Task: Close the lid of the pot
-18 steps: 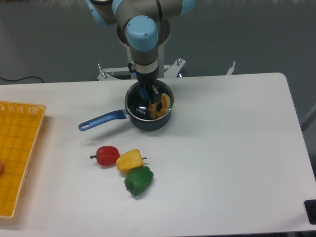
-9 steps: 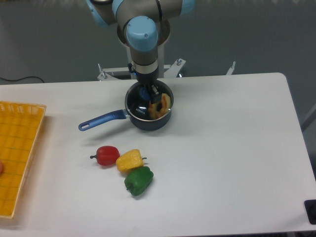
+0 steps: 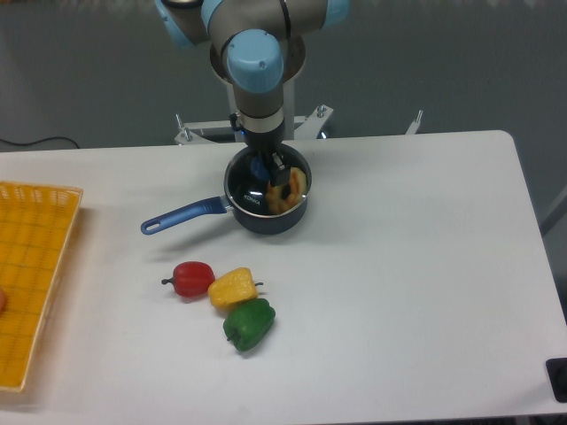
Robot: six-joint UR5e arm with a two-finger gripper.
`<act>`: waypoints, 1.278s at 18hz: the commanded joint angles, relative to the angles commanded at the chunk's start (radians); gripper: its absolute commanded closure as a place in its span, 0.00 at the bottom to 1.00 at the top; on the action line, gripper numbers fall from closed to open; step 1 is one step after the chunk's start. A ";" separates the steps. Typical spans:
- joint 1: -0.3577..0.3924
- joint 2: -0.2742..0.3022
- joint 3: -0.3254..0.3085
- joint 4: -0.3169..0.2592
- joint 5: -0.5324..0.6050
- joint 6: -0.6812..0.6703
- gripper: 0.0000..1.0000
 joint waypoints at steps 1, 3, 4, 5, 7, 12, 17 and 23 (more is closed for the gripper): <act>0.000 0.000 0.000 0.000 -0.002 0.000 0.35; 0.000 0.000 0.000 0.000 -0.002 0.000 0.34; 0.000 0.000 0.000 0.000 0.000 0.000 0.33; 0.000 0.000 0.000 0.000 0.000 0.000 0.33; 0.000 0.000 0.000 0.000 0.000 0.000 0.31; 0.000 0.000 -0.002 0.000 0.000 0.000 0.27; -0.003 0.000 -0.002 0.000 0.000 0.000 0.25; -0.015 0.000 0.002 0.000 0.023 -0.025 0.24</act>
